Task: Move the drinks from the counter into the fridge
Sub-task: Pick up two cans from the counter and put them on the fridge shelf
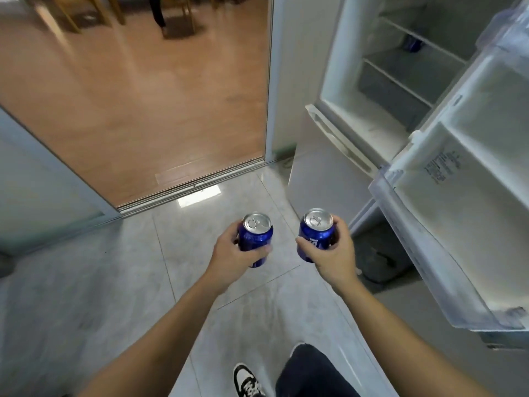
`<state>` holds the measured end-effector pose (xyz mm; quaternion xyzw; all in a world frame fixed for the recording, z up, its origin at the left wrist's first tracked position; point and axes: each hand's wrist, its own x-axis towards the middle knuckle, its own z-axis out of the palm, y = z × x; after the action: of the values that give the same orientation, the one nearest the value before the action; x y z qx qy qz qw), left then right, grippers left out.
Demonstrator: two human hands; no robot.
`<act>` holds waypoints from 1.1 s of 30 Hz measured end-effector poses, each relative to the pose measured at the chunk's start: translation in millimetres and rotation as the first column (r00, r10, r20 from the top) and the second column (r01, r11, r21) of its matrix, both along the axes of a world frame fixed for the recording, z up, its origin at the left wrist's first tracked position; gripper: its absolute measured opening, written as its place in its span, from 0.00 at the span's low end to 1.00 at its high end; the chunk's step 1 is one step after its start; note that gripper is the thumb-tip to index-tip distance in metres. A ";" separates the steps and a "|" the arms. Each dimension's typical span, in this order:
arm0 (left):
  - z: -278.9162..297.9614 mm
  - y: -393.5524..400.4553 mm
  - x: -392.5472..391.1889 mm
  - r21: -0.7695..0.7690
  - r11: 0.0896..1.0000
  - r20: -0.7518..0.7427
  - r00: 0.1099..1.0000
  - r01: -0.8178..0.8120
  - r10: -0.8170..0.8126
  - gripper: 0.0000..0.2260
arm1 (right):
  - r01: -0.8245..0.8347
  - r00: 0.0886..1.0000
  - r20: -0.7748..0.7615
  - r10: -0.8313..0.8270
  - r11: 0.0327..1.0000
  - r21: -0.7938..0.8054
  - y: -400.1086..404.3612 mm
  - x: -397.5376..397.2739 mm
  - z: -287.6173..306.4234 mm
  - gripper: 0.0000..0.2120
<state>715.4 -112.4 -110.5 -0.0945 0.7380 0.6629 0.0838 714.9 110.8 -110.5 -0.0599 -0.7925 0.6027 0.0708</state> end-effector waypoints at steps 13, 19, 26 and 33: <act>16.9 -22.0 -226.6 -0.014 0.995 0.012 0.995 0.096 -0.095 0.29 | 0.095 0.993 -0.060 -0.101 0.990 -0.100 -32.7 -225.3 3.4 0.31; 50.0 5.5 -363.1 -0.043 0.980 -0.061 0.978 0.195 -0.197 0.27 | 0.215 0.967 -0.110 -0.229 0.969 -0.124 -4.8 -337.4 37.9 0.30; 45.0 51.8 -476.3 -0.058 0.927 -0.088 0.923 0.371 -0.375 0.28 | 0.424 0.899 -0.081 -0.430 0.902 -0.082 24.7 -405.9 38.7 0.32; 30.9 108.9 -583.8 0.007 0.807 -0.080 0.805 0.590 -0.588 0.30 | 0.674 0.735 -0.081 -0.673 0.739 -0.019 49.2 -457.0 34.9 0.31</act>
<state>131.6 -3.5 -79.6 0.1647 0.7230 0.6187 0.2594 257.9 160.0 -75.6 -0.3171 -0.7172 0.5336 0.3167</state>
